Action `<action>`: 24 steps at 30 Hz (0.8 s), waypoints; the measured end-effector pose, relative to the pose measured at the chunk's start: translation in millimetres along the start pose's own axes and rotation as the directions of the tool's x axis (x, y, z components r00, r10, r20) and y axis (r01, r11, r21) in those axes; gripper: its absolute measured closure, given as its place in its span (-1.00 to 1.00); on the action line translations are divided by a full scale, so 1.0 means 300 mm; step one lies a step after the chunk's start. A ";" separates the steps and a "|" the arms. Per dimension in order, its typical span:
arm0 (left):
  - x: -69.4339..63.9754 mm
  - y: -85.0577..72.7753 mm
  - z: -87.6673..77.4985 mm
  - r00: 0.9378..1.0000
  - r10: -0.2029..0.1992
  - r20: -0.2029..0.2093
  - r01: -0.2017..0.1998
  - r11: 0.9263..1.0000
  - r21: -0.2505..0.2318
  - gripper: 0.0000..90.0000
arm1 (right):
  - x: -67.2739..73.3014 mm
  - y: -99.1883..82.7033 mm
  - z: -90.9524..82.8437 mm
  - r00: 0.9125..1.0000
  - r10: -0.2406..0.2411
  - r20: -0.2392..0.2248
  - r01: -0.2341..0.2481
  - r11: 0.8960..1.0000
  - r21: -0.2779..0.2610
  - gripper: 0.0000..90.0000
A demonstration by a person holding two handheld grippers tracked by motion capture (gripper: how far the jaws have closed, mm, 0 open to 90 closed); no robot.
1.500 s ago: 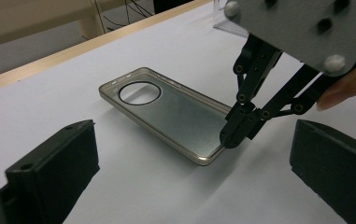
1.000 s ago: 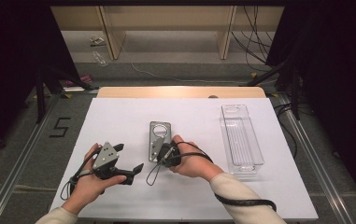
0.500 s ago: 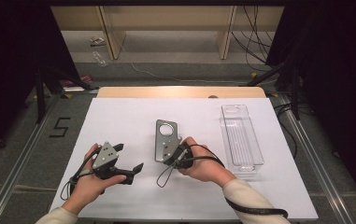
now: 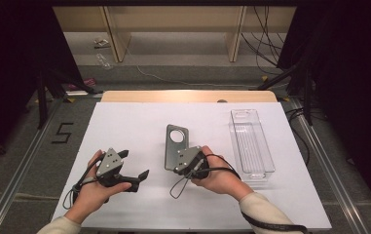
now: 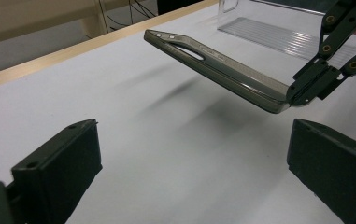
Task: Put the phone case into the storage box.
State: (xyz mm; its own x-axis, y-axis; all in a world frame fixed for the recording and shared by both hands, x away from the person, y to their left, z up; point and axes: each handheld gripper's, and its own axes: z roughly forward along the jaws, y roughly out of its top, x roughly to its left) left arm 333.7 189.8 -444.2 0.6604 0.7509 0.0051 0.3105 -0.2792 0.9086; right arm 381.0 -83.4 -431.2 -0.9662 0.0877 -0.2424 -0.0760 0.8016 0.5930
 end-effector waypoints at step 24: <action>0.005 0.019 0.005 0.999 -0.038 0.017 0.038 0.999 -0.005 -0.91 | 0.057 -0.086 -0.038 0.999 0.035 0.030 -0.032 0.996 -0.083 0.99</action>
State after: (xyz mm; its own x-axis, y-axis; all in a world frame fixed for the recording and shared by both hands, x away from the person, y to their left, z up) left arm 337.6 188.4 -439.6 0.6594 0.7509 -0.0362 0.3317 -0.2475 0.9103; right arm 363.6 -109.3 -441.9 -0.9603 0.1334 -0.2449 -0.0652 0.7465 0.6621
